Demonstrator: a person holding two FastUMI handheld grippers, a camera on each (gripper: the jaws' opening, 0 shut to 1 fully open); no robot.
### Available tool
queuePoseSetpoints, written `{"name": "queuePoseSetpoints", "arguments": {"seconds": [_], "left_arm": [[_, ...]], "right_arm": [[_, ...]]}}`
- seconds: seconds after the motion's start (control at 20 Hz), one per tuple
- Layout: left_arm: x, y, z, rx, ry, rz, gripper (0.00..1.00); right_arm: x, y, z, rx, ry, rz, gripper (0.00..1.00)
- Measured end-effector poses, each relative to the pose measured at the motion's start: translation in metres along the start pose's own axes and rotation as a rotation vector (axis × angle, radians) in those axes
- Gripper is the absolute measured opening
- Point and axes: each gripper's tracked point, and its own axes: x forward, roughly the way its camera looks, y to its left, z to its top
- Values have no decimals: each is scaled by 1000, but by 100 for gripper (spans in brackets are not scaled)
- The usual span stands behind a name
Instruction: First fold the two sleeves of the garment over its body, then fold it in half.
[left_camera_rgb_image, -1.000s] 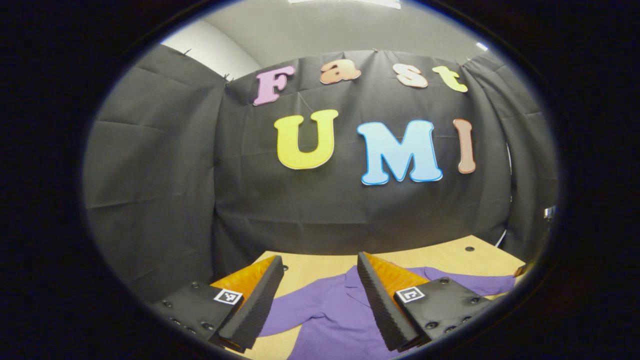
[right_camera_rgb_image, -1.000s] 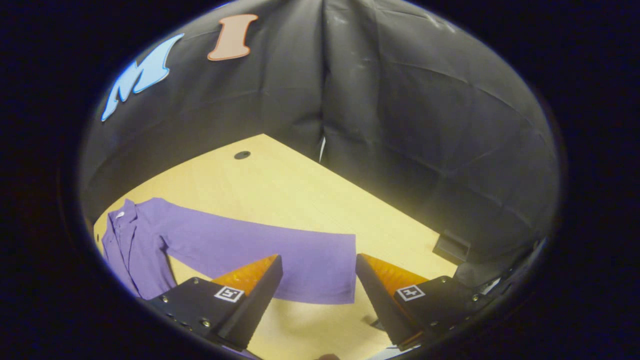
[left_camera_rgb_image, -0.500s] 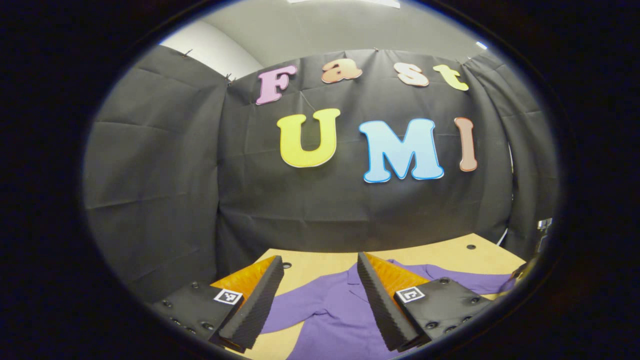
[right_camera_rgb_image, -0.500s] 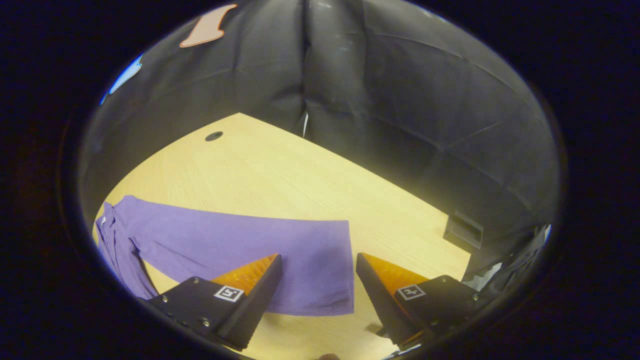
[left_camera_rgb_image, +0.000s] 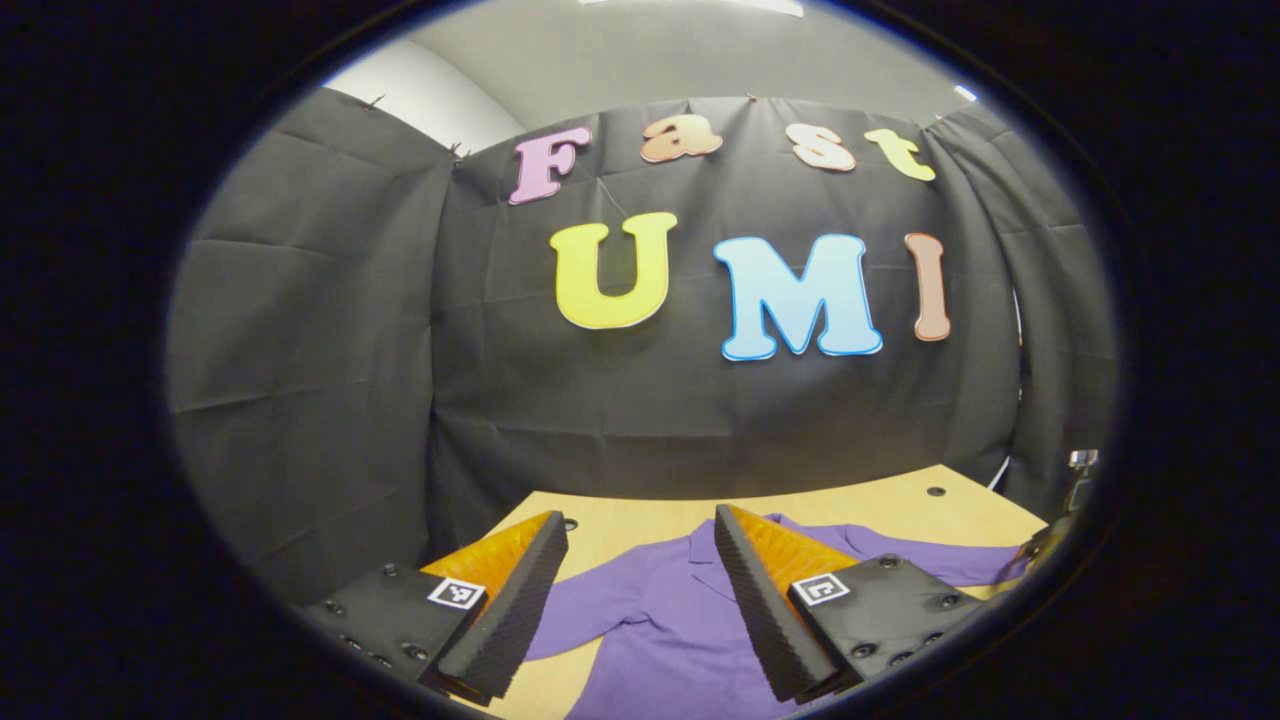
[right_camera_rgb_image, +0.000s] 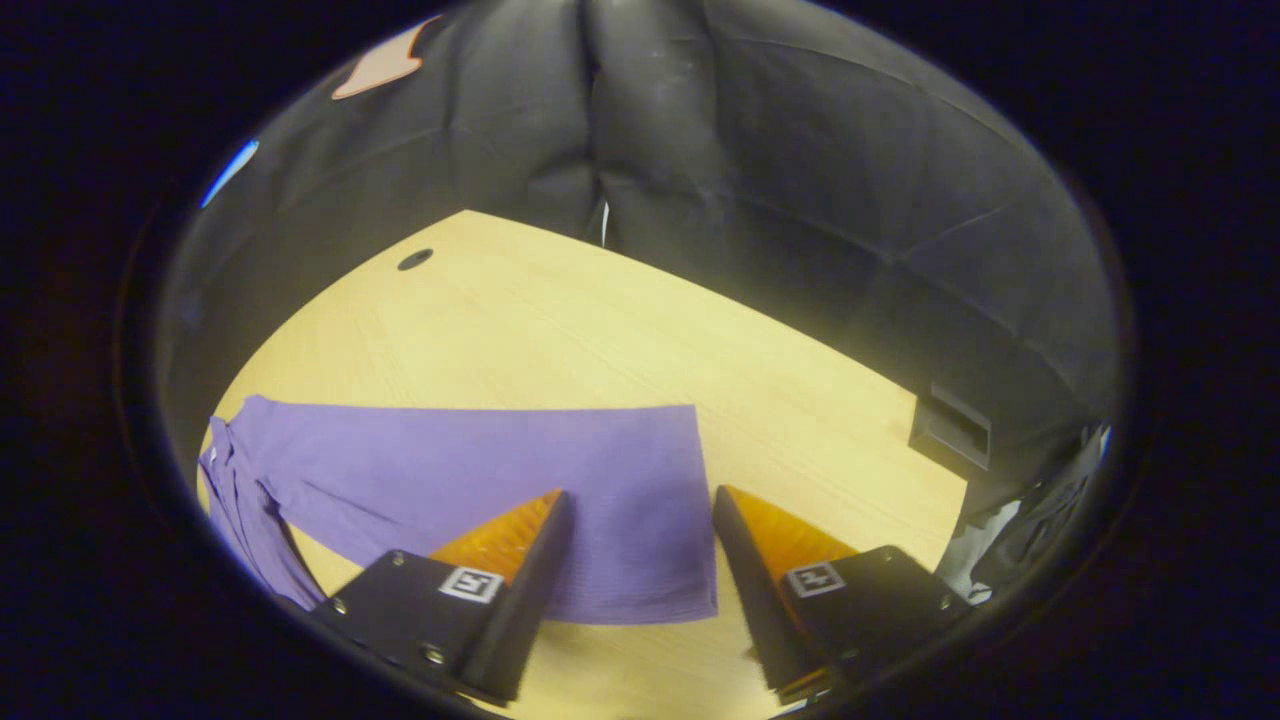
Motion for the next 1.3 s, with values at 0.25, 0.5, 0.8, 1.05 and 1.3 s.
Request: {"name": "queuePoseSetpoints", "arguments": {"seconds": [0.25,0.5,0.8,1.05,1.3], "left_arm": [[-3,4,-2,-7,-3,4,96],[-6,7,-5,-16,-3,8,94],[-8,10,-7,-21,-2,11,94],[-7,5,-6,-19,-3,-3,94],[-11,9,-7,-17,-8,-1,95]], "right_arm": [[2,7,1,-38,-4,49,47],[3,17,2,19,-2,90,2],[-22,36,20,146,-33,249,4],[-61,79,45,272,-59,458,4],[-99,128,64,276,-88,599,7]]}}
